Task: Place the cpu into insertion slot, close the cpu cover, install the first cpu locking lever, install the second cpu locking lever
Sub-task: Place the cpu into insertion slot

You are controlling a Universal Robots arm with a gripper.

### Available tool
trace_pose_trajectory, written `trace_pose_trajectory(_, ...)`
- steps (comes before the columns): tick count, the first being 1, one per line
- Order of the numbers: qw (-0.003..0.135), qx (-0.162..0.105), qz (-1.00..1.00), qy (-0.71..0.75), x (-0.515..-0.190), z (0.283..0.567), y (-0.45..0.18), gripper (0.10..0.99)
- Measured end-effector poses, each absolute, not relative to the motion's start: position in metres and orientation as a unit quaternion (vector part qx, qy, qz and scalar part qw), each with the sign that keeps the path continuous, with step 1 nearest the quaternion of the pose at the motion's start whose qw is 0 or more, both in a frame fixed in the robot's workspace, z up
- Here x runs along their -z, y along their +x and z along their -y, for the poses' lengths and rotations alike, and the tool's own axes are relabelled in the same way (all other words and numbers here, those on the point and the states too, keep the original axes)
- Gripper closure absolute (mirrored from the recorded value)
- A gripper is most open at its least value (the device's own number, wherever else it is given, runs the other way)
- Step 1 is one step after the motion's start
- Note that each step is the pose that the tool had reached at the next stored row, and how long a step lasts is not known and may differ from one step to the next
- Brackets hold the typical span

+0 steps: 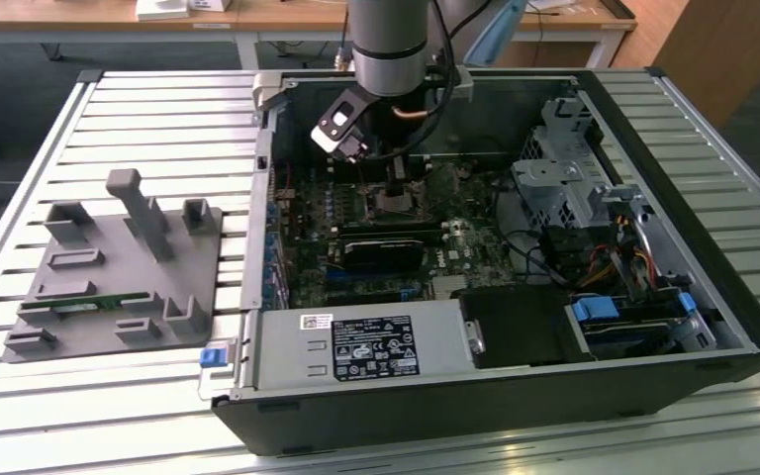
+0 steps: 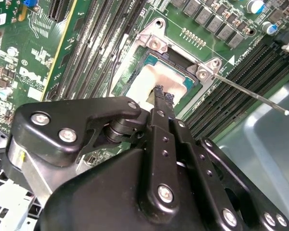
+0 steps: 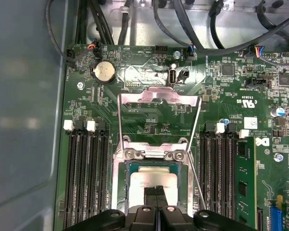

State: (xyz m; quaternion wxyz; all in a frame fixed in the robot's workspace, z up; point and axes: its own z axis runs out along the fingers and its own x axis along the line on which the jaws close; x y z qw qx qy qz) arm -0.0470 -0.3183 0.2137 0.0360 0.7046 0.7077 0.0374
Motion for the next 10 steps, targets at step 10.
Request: trace_pose_trajectory(10,0.036,-0.037,-0.706,0.707,-0.2193,0.3183,-0.0469,0.98)
